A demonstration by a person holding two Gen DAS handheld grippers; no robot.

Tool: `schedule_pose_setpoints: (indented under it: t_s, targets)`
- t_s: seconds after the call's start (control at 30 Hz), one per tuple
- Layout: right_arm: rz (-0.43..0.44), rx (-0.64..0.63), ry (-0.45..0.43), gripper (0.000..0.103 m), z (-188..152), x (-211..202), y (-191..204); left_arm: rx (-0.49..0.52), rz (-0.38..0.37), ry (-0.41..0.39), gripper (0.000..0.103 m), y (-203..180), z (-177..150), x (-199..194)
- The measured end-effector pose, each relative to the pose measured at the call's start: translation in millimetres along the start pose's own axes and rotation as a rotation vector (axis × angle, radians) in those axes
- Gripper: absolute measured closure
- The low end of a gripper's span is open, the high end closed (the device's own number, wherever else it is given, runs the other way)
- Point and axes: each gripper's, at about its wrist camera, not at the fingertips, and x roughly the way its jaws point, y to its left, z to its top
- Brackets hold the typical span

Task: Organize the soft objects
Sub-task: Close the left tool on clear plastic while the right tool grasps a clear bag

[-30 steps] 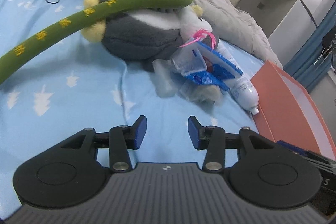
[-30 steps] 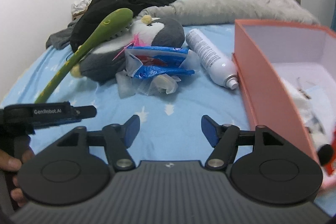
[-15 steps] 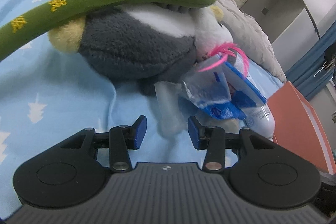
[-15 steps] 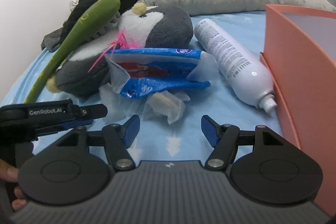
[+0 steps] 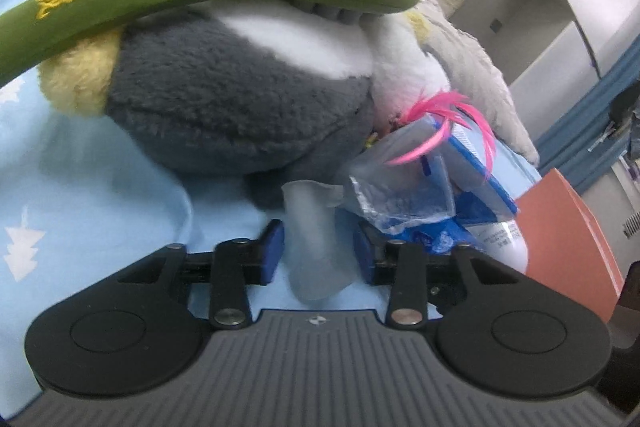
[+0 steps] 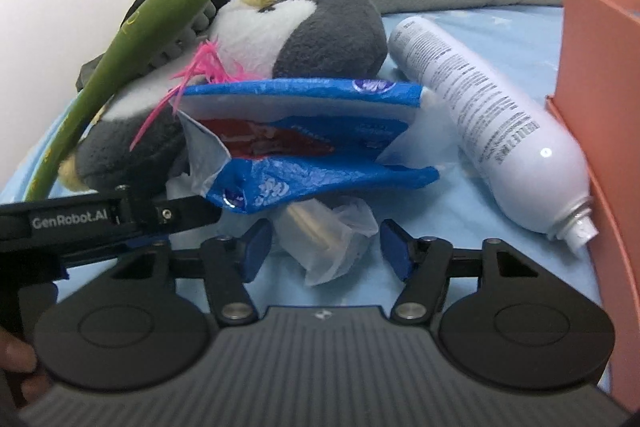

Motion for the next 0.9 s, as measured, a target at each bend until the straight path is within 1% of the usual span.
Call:
schedule_pose_setpoints:
  t_s: [0.03,0.1,0.17,0.3,0.37,0.47,0.63,0.9]
  targets:
    - [0.007,0.002,0.005,0.047,0,1,0,0.004,0.009,-0.003,0.073,0,0,0]
    - [-0.003,-0.005,0.007,0.055,1,1,2,-0.007,0.003,-0.008,0.078,0,-1,-2]
    - [-0.001,-0.006,0.009,0.059,1,0,3,-0.01,0.003,-0.011,0.082,-1,-1,-5]
    - [-0.014,-0.012,0.009,0.07,0,-6,5,0.011,0.008,-0.019,0.085,-9,-4,-10]
    - [-0.017,-0.018,0.013,0.072,-1,-11,6,0.019,0.013,-0.022,0.086,-11,-5,-15]
    - [-0.026,-0.028,0.009,0.073,-3,-22,7,0.021,0.017,-0.022,0.086,-16,-8,-23]
    - [-0.04,-0.044,0.021,0.073,-13,-43,12,0.05,0.048,-0.017,0.089,-21,-14,-46]
    - [-0.064,-0.051,0.023,0.074,-31,-84,16,0.071,0.055,0.001,0.09,-31,-31,-85]
